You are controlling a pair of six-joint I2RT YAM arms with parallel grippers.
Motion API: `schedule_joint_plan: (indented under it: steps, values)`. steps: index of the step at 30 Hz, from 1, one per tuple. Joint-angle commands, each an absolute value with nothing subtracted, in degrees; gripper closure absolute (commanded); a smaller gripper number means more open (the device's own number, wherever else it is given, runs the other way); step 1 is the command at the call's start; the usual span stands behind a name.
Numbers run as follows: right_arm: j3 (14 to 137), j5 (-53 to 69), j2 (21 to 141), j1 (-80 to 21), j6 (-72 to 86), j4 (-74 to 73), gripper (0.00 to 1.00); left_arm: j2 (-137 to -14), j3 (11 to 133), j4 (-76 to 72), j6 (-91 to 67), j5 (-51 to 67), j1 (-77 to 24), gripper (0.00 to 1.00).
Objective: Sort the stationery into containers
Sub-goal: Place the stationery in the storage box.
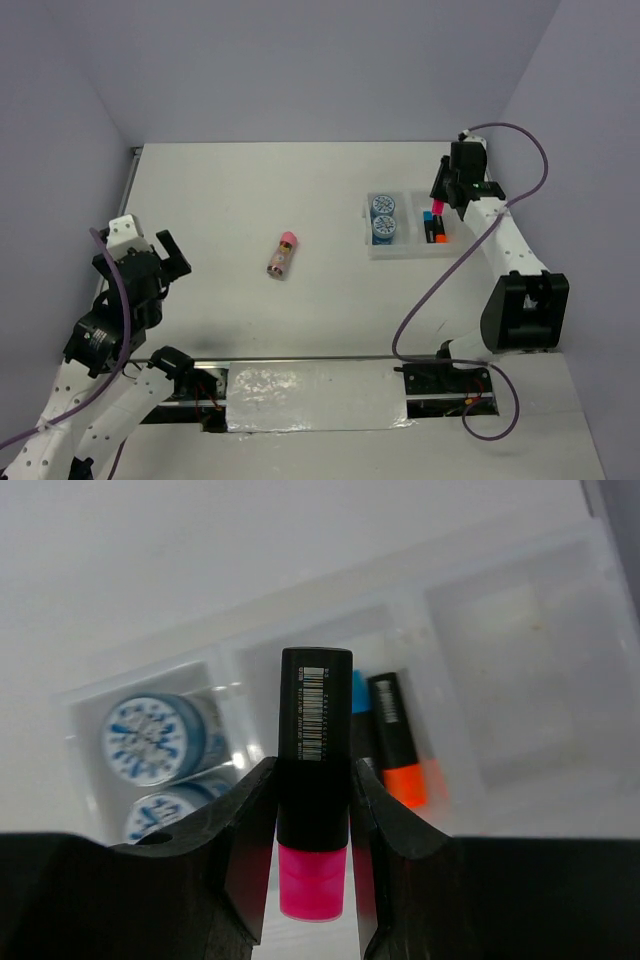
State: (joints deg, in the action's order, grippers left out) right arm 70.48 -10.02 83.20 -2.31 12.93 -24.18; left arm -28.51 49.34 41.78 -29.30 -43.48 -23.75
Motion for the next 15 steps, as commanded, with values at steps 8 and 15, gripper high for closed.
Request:
schedule_joint_plan:
  steps: [8, 15]
  values:
    - [73.29, -10.64, 93.33, 1.93, 9.75, -24.34, 0.75, -27.95, 49.04, 37.88, -26.55, -40.0, -23.55, 0.01]
    - [70.05, -9.05, 91.94, 2.02, 12.39, -22.68, 0.44, -27.86, 48.6, 36.48, -25.66, -38.15, -23.55, 0.01]
